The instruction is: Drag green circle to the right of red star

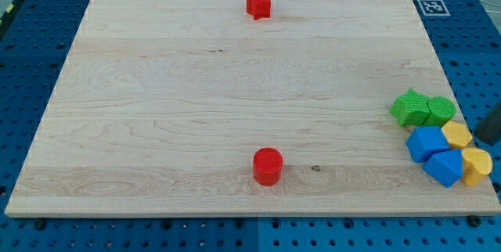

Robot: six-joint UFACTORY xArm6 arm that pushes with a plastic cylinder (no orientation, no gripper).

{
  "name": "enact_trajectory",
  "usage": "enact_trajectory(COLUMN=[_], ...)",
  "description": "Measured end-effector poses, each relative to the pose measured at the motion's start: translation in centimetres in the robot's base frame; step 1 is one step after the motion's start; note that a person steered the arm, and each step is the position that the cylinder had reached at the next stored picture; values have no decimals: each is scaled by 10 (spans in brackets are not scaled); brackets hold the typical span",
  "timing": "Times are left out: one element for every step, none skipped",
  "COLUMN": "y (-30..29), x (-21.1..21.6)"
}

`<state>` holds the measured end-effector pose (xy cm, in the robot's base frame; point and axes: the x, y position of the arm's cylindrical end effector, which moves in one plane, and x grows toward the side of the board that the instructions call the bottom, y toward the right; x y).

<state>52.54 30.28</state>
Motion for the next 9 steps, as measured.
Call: enact_trajectory(y=[-29,-49,-54,-54,-49,-49,-56,-74,-68], x=[-9,-11,-26,-37,-43,-59,-68,-90,-99])
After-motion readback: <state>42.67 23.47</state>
